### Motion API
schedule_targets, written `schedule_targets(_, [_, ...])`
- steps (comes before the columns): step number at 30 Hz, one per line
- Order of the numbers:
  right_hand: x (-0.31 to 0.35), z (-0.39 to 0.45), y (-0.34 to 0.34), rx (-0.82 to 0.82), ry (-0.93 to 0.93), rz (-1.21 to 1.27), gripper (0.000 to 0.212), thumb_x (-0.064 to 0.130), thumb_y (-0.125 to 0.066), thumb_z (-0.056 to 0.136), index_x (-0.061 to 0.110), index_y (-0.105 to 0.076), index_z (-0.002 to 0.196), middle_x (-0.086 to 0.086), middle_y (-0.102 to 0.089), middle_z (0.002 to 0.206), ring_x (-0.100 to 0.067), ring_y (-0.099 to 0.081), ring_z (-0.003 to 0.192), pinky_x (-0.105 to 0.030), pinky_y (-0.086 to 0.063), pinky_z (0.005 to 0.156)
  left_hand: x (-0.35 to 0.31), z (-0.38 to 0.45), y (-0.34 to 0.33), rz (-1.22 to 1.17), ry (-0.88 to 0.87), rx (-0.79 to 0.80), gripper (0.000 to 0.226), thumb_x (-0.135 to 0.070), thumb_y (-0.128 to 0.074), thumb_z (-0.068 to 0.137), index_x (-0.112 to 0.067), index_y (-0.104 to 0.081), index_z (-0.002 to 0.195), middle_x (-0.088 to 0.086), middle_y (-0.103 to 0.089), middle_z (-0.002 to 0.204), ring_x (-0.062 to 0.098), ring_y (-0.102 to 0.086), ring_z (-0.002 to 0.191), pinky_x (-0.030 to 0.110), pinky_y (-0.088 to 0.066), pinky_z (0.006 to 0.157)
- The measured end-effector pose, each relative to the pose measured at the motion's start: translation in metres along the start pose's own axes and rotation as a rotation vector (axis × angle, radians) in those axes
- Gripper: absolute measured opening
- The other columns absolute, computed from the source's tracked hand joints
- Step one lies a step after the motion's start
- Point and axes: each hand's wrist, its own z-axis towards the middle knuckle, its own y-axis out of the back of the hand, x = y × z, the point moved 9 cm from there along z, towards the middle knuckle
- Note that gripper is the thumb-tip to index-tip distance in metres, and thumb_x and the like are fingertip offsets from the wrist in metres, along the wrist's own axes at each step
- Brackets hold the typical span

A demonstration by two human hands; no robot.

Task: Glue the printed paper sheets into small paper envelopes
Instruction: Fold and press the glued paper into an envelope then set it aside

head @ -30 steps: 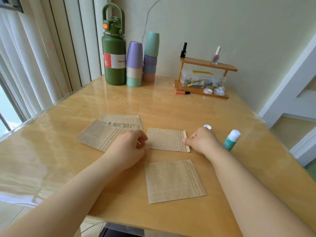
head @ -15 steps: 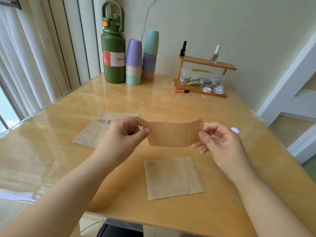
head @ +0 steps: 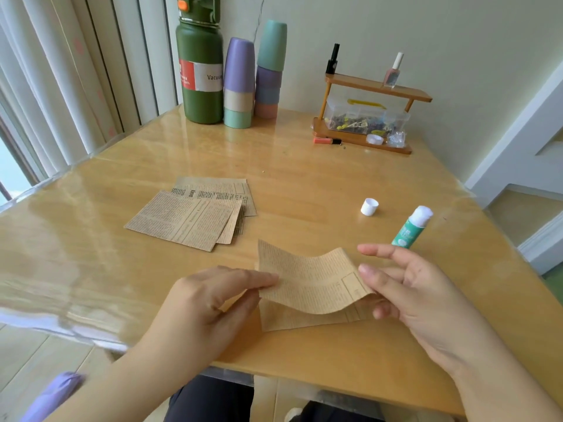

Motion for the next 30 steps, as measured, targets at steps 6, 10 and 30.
schedule_targets(6, [-0.021,-0.003,0.000,-0.032,-0.116,-0.073,0.037,0.015,-0.072,0.070,0.016,-0.062,0.106,-0.007,-0.073,0.072,-0.005,-0.048,0.050,-0.025,-0.038,0.059,-0.013,-0.012,-0.001,0.096,-0.146,0.057,0.033,-0.027,-0.043,0.096,-0.013,-0.073,0.099,-0.019,-0.063,0.092,-0.005,-0.059,0.080,0.008,-0.042,0.075])
schedule_targets(10, [-0.022,-0.006,0.002,-0.042,-0.071,-0.170,0.003,0.008,-0.067,0.082,0.011,-0.069,0.081,-0.005,-0.071,0.068,-0.010,-0.046,0.051,-0.026,-0.037,0.057,-0.008,-0.019,-0.004,0.131,-0.155,0.077,0.034,-0.026,-0.042,0.097,-0.011,-0.072,0.099,-0.018,-0.063,0.096,-0.002,-0.061,0.087,0.011,-0.044,0.080])
schedule_targets(30, [-0.023,0.019,0.009,-0.118,0.068,-0.202,0.012,0.024,-0.066,0.083,0.024,-0.072,0.073,-0.032,-0.063,0.083,-0.022,-0.047,0.070,-0.029,-0.037,0.059,0.005,-0.036,-0.008,0.264,-0.090,0.197,0.023,-0.016,-0.048,0.087,-0.015,-0.071,0.087,-0.007,-0.060,0.091,0.014,-0.055,0.080,0.011,-0.038,0.067])
